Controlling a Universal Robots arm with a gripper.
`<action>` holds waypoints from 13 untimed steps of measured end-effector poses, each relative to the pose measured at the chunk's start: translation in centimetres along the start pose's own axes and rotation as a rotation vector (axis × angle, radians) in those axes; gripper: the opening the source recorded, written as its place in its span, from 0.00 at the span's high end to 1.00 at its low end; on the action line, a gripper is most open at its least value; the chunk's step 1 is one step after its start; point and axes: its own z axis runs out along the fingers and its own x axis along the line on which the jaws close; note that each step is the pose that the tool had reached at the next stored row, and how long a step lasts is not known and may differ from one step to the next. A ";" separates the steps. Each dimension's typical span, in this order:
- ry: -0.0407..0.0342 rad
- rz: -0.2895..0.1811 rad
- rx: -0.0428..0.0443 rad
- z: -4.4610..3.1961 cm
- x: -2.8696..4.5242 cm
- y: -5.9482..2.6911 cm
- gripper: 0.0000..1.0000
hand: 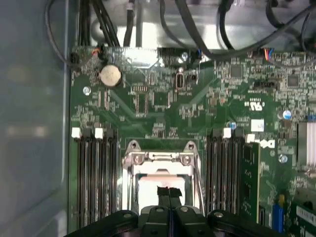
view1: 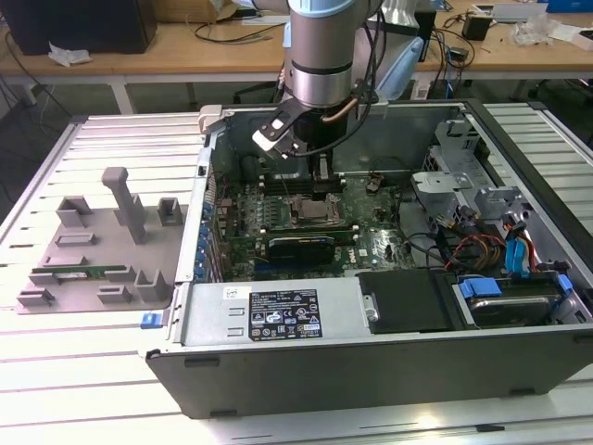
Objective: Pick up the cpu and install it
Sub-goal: 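Close the cpu cover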
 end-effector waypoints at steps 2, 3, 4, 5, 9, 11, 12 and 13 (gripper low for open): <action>0.0001 0.000 0.0000 0.00 0.00 0.00 0.89; 0.0001 -0.001 0.0000 0.00 0.00 0.00 0.89; 0.0003 -0.010 -0.0002 0.00 0.00 0.00 0.89; 0.0007 -0.026 -0.0005 0.00 0.00 -0.01 0.89; 0.0029 -0.118 -0.0024 0.00 0.00 -0.01 0.89; 0.0037 -0.154 -0.0031 0.00 0.00 0.00 0.89; 0.0042 -0.176 -0.0036 0.00 0.00 0.00 0.89; 0.0047 -0.195 -0.0040 0.00 0.00 0.00 0.89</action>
